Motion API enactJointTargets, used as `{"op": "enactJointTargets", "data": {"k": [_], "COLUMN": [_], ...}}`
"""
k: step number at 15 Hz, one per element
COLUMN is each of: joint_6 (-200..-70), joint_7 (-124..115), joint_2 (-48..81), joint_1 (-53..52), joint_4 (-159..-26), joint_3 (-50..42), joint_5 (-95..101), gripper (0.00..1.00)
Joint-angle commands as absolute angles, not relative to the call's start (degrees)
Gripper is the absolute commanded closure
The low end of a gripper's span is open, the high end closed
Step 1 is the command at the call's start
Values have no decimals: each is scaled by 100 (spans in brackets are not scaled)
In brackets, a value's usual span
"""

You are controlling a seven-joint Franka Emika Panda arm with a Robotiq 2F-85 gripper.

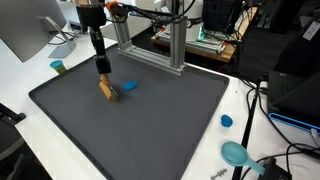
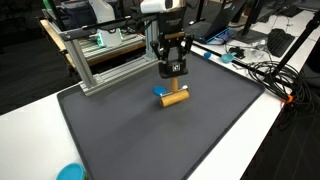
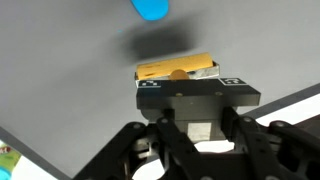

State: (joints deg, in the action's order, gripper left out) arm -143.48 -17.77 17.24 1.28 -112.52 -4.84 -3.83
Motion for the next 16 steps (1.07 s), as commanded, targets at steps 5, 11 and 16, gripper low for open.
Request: {"op": "enactJointTargets", "data": {"k": [5,11,16], "joint_6": [-12317,-11553,-11427], "joint_7": [99,809,1172], "joint_2": [672,688,766], "joint_1": [101,42,56], "joint_4": [-10858,-10603,-10517], "joint_3": [-164,-6,8], "joint_5": [-226,-208,-184], "gripper": [78,53,78]}}
